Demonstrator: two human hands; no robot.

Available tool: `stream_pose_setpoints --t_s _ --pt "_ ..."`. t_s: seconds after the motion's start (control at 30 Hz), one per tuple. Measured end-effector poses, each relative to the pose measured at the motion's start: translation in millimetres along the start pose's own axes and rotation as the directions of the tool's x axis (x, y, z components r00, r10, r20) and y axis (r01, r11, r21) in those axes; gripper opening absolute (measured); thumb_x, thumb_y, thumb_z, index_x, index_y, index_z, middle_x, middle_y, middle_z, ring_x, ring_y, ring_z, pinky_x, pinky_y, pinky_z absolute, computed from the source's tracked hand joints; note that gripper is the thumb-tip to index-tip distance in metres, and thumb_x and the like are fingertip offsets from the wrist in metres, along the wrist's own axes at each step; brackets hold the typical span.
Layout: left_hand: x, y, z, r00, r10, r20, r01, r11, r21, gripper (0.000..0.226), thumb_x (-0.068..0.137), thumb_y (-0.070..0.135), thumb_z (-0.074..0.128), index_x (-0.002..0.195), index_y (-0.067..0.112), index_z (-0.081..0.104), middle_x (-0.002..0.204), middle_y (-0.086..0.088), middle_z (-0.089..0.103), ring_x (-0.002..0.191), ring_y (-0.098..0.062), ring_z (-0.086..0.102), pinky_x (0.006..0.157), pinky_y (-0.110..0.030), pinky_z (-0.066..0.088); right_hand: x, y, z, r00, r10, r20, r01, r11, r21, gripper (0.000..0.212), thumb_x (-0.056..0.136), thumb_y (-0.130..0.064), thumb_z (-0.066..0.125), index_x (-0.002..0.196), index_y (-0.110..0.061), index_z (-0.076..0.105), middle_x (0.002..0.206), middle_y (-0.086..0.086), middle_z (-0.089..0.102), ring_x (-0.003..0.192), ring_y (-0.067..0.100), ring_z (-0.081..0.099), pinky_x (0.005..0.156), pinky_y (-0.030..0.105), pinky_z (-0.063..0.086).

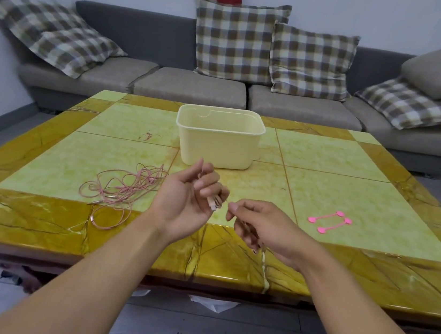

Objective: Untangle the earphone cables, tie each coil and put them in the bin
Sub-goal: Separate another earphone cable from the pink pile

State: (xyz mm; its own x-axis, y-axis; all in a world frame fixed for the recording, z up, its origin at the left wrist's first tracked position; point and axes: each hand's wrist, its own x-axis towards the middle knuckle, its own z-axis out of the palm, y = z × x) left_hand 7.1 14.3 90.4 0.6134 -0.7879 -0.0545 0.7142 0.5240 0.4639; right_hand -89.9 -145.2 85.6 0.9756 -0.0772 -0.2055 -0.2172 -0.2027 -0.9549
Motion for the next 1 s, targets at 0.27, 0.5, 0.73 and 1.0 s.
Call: stream_pose_setpoints --t_s 0.27,0.5,0.73,1.0 --pt "5 -7 10 0.945 0.313 -0.093 -0.272 0.912 0.307 0.037 0.109 0.018 0.033 0.137 0.001 0.05 0.121 -0.01 0.073 0.115 -0.026 0.069 0.109 -0.037 0.044 0 -1 16 0.992 0.029 0.124 -0.019 0.997 -0.079 0.033 0.106 -0.024 0.051 0.08 -0.008 0.063 0.081 0.015 0.07 0.072 0.016 0.064 0.073 0.025 0.05" --pt "8 -21 -6 0.856 0.516 0.019 -0.301 0.47 0.83 0.035 0.111 0.016 0.033 0.114 0.03 0.065 0.137 -0.002 0.064 0.119 -0.01 0.065 0.101 -0.029 0.044 -1 0 28 0.999 0.005 0.048 0.01 0.948 -0.318 0.035 0.105 -0.032 0.049 0.075 -0.017 0.059 0.065 0.001 0.069 0.07 0.023 0.069 0.084 0.048 0.056" --pt "11 -29 -23 0.924 0.377 -0.068 0.025 0.119 0.993 0.034 0.109 0.021 0.037 0.108 0.008 0.069 0.109 0.012 0.067 0.104 -0.007 0.063 0.093 -0.03 0.048 -4 -5 30 0.931 -0.233 -0.281 -0.008 0.756 -0.655 0.019 0.094 -0.039 0.061 0.083 -0.031 0.074 0.076 -0.009 0.072 0.057 0.011 0.059 0.053 0.031 0.045" --pt "-6 -29 -2 0.966 -0.039 -0.257 0.25 0.415 0.875 0.069 0.105 0.058 0.026 0.074 0.007 0.06 0.049 -0.008 0.049 0.043 -0.022 0.049 0.053 -0.03 0.051 -4 -6 22 0.889 -0.304 -0.344 0.103 0.862 -0.496 0.014 0.081 -0.021 0.08 0.083 -0.029 0.068 0.071 -0.012 0.066 0.056 -0.002 0.055 0.051 0.013 0.039"
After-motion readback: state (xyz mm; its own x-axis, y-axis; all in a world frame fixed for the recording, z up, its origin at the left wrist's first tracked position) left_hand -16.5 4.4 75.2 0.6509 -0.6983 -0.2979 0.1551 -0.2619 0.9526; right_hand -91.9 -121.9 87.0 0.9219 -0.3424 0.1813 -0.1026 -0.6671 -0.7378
